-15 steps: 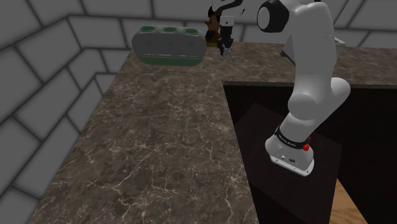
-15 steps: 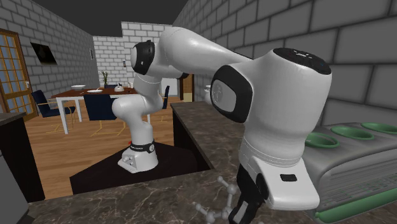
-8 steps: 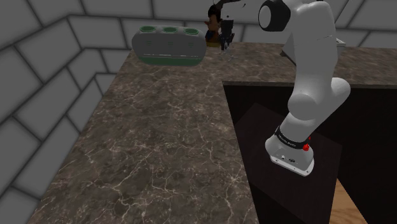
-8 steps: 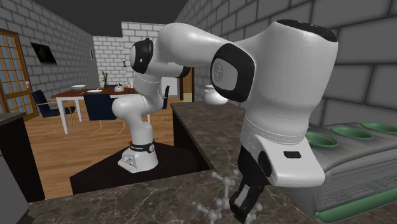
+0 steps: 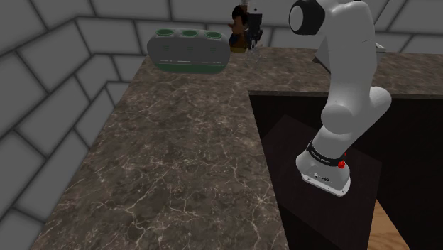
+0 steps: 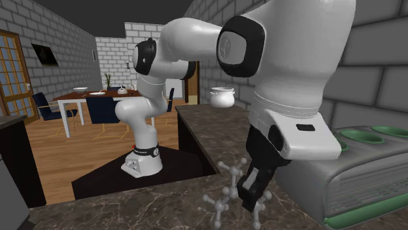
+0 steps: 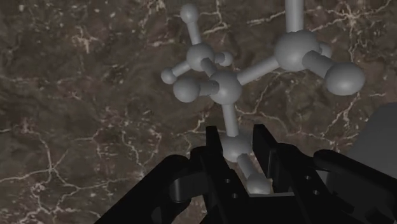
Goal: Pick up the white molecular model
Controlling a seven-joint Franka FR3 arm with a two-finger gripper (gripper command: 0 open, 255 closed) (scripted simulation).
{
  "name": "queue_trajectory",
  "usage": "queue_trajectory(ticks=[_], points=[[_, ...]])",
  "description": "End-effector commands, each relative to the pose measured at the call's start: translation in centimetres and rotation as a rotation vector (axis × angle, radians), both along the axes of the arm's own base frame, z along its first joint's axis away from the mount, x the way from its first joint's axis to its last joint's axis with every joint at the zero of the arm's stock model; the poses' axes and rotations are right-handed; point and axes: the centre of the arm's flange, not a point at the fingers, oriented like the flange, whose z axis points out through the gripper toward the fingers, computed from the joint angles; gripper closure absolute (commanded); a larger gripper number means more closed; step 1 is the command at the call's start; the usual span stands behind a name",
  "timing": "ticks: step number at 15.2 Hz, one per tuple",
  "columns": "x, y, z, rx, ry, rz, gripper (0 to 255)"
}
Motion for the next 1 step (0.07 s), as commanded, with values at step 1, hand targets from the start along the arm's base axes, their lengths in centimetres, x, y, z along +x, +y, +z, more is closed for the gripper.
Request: queue_trajectory(ticks=[1], points=[[-0.02,-0.02,0.33,0.0,0.0,0.0,255]])
